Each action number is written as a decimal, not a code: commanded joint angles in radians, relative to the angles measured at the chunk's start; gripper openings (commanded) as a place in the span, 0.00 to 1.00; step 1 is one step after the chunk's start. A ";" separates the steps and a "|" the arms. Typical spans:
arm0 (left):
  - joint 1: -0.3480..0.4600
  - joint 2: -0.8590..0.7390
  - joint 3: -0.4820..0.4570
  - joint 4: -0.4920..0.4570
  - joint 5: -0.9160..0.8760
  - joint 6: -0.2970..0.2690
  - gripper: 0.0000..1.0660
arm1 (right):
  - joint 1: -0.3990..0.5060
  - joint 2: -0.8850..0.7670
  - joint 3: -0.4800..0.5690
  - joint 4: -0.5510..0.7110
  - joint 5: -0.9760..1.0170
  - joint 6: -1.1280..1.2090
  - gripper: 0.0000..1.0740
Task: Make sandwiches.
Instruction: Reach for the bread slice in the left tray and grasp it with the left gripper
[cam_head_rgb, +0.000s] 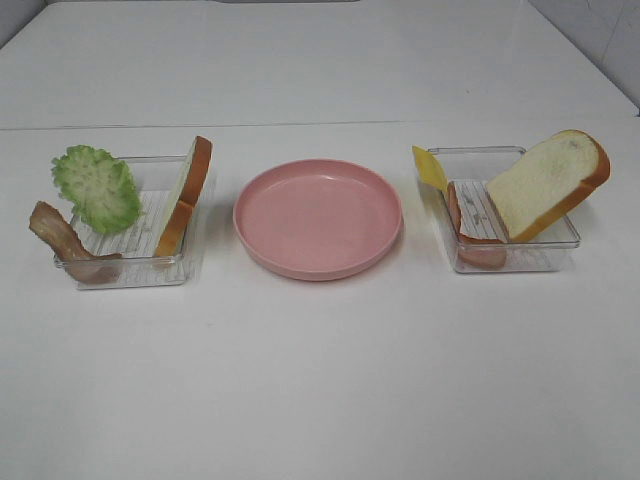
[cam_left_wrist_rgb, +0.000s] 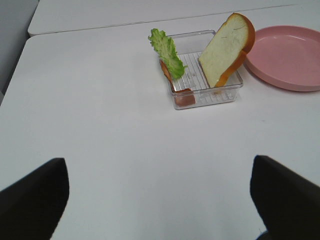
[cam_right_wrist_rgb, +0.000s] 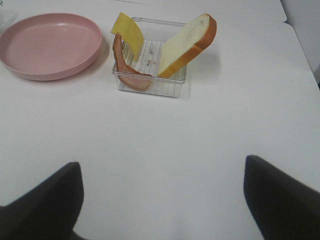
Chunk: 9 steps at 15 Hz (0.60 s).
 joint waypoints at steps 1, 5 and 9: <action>0.004 -0.019 0.003 -0.012 -0.011 0.002 0.86 | -0.004 -0.021 0.001 0.003 -0.004 0.001 0.72; 0.004 -0.019 0.003 -0.012 -0.011 0.002 0.86 | -0.004 -0.021 0.001 0.003 -0.004 0.001 0.72; 0.004 -0.019 0.003 -0.012 -0.011 0.002 0.86 | -0.004 -0.021 0.001 0.003 -0.004 0.001 0.72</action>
